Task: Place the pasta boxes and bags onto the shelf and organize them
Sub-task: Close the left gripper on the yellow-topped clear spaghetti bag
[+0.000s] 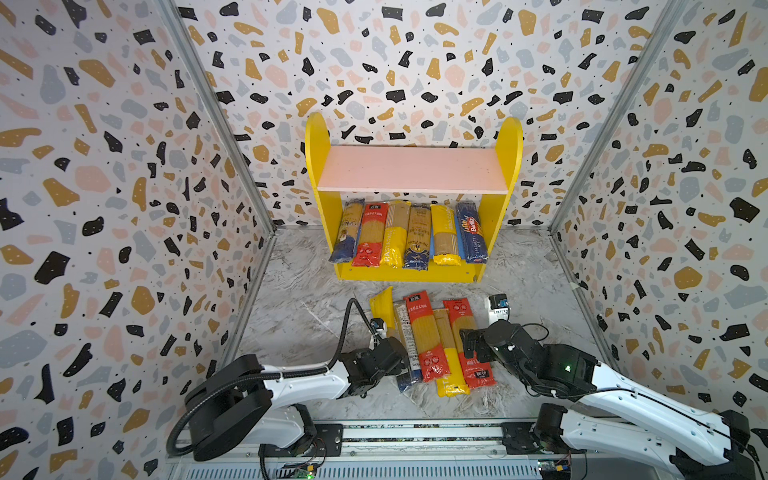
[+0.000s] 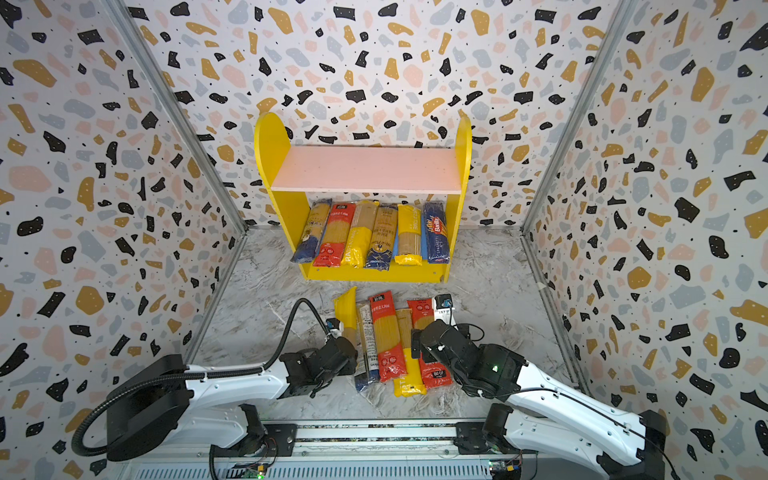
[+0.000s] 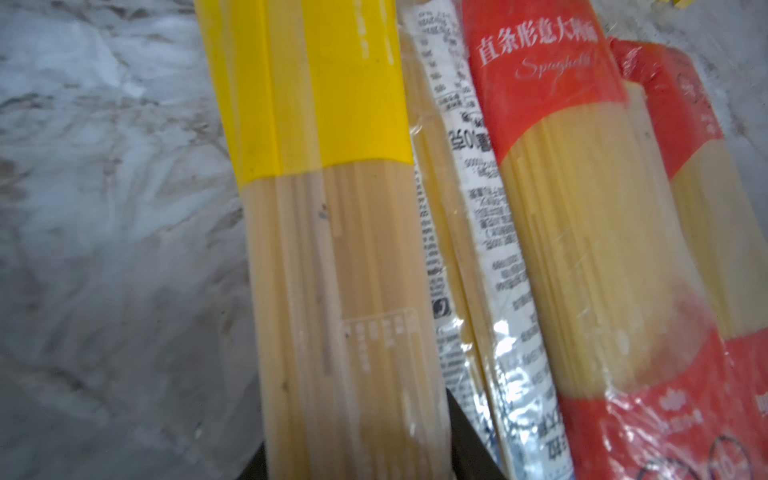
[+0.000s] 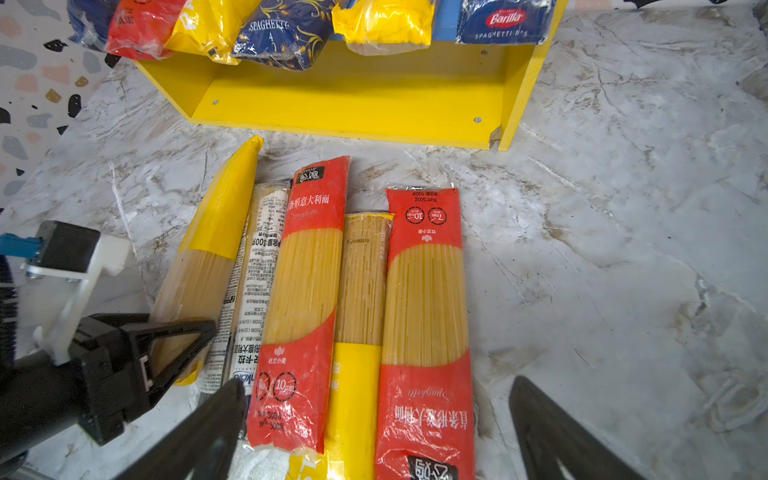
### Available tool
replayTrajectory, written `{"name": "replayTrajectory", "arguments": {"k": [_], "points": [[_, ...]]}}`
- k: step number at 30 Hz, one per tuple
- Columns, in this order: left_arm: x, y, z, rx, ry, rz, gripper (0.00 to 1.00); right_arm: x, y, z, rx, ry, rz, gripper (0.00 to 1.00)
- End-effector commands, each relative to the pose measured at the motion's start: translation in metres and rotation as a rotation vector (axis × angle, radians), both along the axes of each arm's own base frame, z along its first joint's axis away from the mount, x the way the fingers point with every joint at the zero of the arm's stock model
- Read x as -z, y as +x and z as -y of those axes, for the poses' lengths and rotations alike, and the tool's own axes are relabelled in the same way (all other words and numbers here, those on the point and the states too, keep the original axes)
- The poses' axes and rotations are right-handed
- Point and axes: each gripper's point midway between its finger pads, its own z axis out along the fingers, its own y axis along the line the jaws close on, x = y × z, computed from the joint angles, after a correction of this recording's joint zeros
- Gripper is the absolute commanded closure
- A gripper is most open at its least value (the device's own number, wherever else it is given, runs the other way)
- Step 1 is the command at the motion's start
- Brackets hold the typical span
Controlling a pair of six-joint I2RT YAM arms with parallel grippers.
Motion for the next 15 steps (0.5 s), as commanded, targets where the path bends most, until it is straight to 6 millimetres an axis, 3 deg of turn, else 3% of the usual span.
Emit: {"name": "replayTrajectory", "arguments": {"k": [1, 9, 15], "points": [[-0.014, -0.004, -0.01, 0.028, 0.025, 0.038, 0.71, -0.008, 0.003, -0.004, -0.011, 0.007, 0.017, 0.01], [-0.039, -0.014, -0.023, 0.042, -0.026, 0.066, 0.92, -0.01, 0.006, -0.011, -0.019, 0.016, 0.014, 0.01], [-0.078, -0.017, -0.034, 0.067, -0.033, 0.132, 1.0, -0.015, 0.008, -0.013, -0.025, 0.015, 0.021, 0.01]]}}
